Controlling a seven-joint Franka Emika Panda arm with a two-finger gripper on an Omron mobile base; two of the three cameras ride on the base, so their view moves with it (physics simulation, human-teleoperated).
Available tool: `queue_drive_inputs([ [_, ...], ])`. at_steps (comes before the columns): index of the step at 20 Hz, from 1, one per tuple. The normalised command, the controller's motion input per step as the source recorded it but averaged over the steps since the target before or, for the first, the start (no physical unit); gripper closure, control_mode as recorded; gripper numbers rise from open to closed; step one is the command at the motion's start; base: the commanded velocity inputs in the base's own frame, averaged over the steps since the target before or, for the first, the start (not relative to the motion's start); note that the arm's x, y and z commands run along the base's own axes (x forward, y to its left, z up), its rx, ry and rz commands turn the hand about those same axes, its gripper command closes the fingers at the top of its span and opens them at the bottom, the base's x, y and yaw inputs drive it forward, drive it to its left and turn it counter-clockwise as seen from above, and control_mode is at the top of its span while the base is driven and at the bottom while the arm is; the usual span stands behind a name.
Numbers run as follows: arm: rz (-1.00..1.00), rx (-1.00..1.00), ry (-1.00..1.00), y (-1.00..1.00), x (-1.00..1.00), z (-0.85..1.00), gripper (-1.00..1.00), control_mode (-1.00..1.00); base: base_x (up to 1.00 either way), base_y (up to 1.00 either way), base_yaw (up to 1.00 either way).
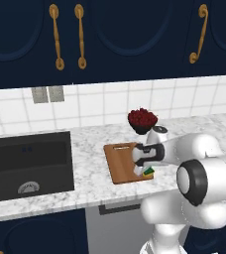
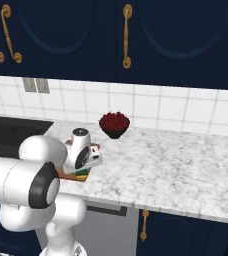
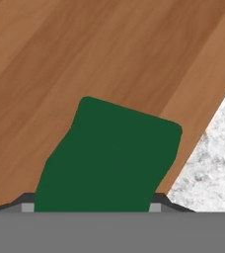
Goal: Pick up the sponge from the counter and clean the cutting board by briefly scrubbing or pressing down on the cutting board. Once finished, release the sponge.
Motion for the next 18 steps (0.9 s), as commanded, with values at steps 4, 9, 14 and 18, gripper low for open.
queue_drive_inputs([
  [4, 0.00, 0.00, 0.00, 0.00, 0.24, -0.03, 1.00, -1.00, 0.00, 0.00, 0.00],
  [9, -0.01, 0.00, 0.00, 0.00, 0.44, 0.00, 1.00, -1.00, 0.00, 0.00, 0.00],
  [14, 0.00, 0.00, 0.01, 0.00, 0.66, 0.00, 1.00, -1.00, 0.00, 0.00, 0.00],
  [18, 0.00, 0.00, 0.00, 0.00, 0.67, 0.00, 1.00, -1.00, 0.00, 0.00, 0.00],
])
